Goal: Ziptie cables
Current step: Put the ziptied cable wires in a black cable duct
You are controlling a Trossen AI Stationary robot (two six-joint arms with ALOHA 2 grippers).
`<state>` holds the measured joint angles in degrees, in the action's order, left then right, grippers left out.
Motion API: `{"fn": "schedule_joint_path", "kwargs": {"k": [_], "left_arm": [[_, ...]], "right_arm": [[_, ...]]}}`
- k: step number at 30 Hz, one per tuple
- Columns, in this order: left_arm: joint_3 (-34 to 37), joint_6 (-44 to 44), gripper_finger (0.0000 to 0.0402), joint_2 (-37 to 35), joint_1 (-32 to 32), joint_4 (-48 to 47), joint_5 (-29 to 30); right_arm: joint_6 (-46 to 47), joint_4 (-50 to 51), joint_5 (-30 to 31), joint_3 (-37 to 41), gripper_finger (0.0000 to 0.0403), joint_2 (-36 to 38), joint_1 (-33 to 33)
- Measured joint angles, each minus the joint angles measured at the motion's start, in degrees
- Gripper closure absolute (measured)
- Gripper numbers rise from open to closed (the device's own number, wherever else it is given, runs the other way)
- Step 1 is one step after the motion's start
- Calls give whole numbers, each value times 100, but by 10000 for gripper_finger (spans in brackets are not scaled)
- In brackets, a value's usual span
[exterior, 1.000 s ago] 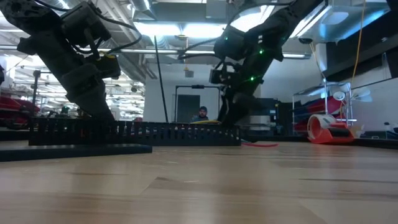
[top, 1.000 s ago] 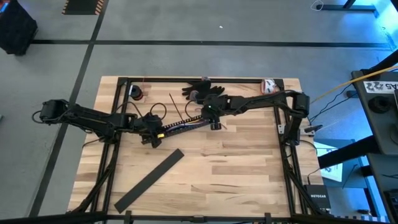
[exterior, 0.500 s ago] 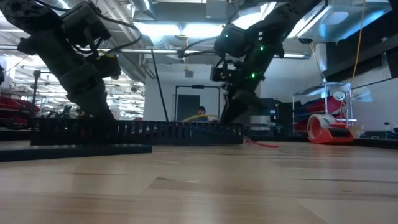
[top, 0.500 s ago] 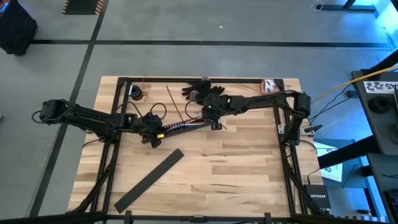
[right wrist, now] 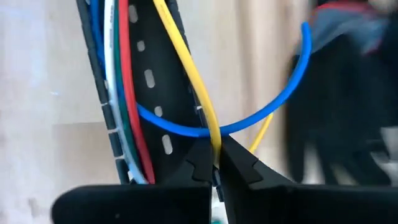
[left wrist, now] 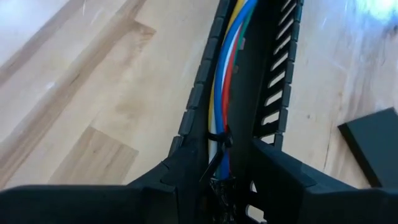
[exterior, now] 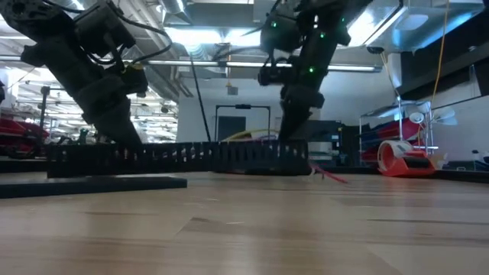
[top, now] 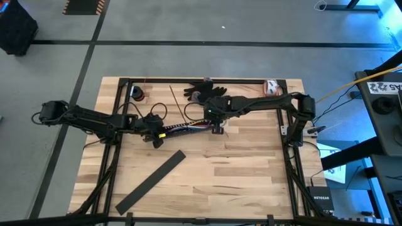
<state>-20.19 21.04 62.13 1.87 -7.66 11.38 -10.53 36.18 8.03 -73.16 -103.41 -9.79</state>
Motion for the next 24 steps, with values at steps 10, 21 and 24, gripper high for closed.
{"fn": "schedule_joint_path", "kwargs": {"k": [10, 21, 24], "left_arm": [[-33, -14, 284, -119, -327, -956, -472], [-4, -214, 300, -563, -257, -1200, -491], [-4, -281, 300, -564, -258, -1153, -478]], "right_arm": [[893, -442, -874, 26, 384, -513, 392], [689, 704, -619, -487, 236, -281, 589], [621, 490, -653, -445, 217, -271, 603]]}}
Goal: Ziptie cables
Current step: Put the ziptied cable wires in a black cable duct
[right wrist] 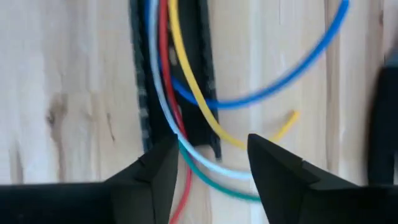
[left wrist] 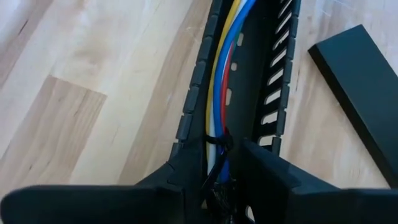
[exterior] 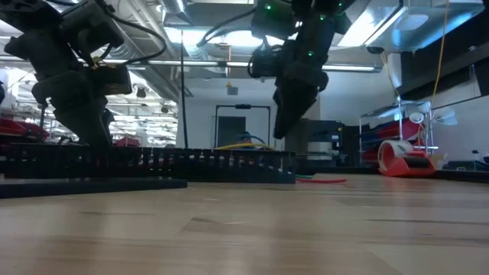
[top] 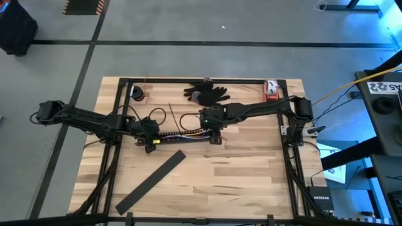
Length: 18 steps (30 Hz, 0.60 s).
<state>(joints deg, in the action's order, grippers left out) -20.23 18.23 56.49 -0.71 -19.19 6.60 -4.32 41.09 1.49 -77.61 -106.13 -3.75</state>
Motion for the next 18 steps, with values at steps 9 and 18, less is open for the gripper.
{"fn": "schedule_joint_path", "kwargs": {"k": [9, 18], "left_arm": [[0, -162, 300, 2, 0, 125, 21], [0, -43, 300, 8, 0, 134, 77]], "right_arm": [[-381, -779, 193, 299, 255, -234, 3], [-383, -88, -56, -109, 386, -233, 5]]}}
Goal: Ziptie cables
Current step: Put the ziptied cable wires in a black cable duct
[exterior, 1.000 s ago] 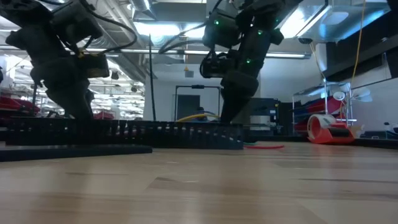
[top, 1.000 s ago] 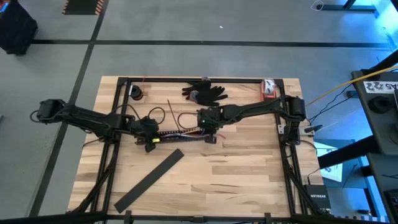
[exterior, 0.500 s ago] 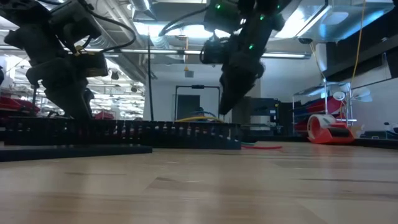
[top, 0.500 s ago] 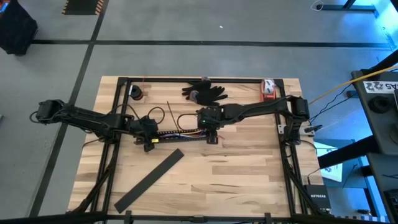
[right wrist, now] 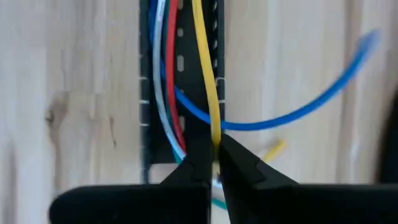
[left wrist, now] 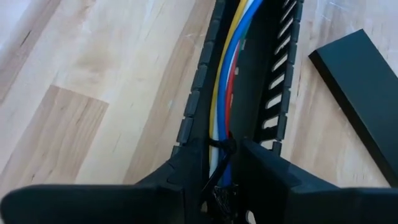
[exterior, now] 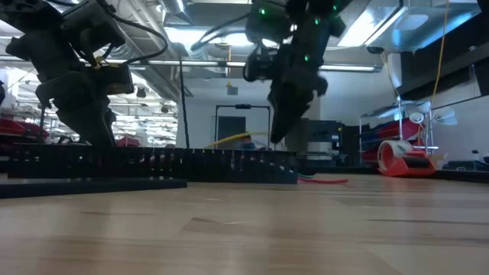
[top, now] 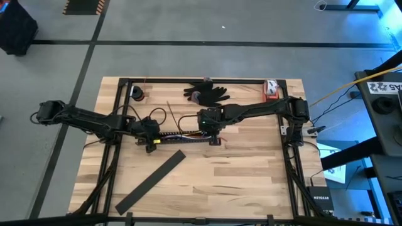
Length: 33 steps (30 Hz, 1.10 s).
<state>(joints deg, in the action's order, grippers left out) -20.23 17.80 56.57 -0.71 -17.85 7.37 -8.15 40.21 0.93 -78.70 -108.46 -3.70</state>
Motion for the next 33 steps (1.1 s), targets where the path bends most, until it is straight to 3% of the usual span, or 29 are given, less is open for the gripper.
{"fn": "schedule_joint_path", "kwargs": {"k": [5, 8, 20, 27, 33], "left_arm": [[0, 137, 300, -1, 0, 8, 186], [0, 173, 300, -1, 0, -3, 231], [-2, 78, 300, -2, 0, -11, 231], [-154, -66, 296, -223, -1, -138, 12], [-282, -166, 245, -234, 0, -353, -156]], "right_arm": [[528, 1098, 53, -573, 398, 60, -2], [960, 1307, 32, -448, 395, 69, 17], [1113, -687, 151, 1077, 387, 63, 35], [1122, -717, 153, 1072, 297, 21, 33], [1116, -728, 160, 1036, 210, 21, 31]]}}
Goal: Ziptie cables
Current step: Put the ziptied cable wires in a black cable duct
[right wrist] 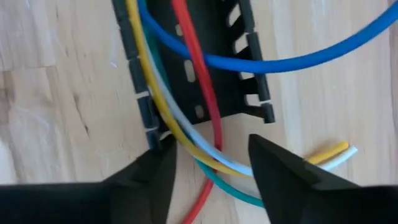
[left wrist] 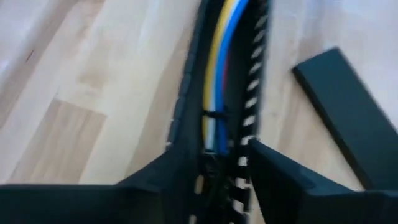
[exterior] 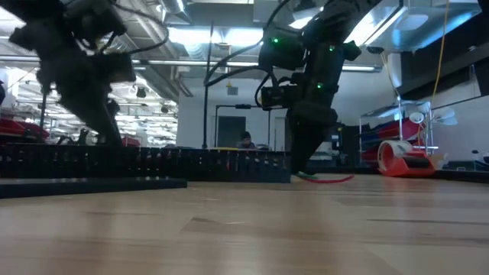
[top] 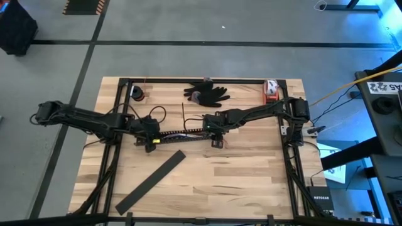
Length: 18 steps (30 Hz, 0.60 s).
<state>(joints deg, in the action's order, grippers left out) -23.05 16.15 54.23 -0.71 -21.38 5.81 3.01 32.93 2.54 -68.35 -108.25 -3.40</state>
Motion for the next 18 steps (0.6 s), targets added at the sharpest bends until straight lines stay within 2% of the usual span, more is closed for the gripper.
{"fn": "schedule_joint_path", "kwargs": {"k": [4, 8, 13, 18], "left_arm": [[-592, -308, 205, -55, -4, -597, -141], [-1051, -890, 186, -108, 2, -775, -119], [-989, -1147, 188, 88, 55, 123, -82], [-834, -1122, 203, 732, 166, 572, -73]], "right_arm": [[8, 238, -10, -1, 181, 118, 0], [-20, 463, -10, -62, 174, 387, 0], [-78, -3, 289, -65, 173, 569, 0], [-310, -750, 393, -65, 173, 568, 0]]}}
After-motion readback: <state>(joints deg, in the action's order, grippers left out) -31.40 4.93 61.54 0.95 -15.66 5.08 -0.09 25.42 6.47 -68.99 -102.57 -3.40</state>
